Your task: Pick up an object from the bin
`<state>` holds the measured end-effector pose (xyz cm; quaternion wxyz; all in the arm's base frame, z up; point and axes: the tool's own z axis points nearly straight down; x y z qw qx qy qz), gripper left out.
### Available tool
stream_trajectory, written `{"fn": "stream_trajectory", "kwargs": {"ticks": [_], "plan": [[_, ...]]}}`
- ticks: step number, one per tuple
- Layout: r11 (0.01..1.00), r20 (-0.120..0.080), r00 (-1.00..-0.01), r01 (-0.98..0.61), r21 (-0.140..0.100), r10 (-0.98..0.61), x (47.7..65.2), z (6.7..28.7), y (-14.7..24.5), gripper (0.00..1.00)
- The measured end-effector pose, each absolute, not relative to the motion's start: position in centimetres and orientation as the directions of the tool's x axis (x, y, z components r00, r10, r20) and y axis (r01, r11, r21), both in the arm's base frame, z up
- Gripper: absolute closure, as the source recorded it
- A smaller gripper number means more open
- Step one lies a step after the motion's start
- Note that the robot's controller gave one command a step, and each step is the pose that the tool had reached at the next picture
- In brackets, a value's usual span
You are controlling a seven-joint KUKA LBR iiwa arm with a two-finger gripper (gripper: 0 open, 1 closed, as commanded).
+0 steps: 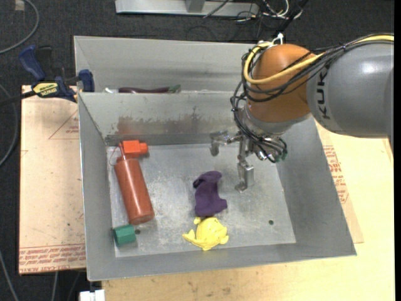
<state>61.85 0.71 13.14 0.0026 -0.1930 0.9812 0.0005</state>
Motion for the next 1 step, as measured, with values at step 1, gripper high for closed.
{"fn": "stream_trajectory", "kwargs": {"ticks": [1], "plan": [[0.696,-0.007,-0.696,-0.718,-0.001,-0.718,61.32,7.83,4.11,0.00]]}}
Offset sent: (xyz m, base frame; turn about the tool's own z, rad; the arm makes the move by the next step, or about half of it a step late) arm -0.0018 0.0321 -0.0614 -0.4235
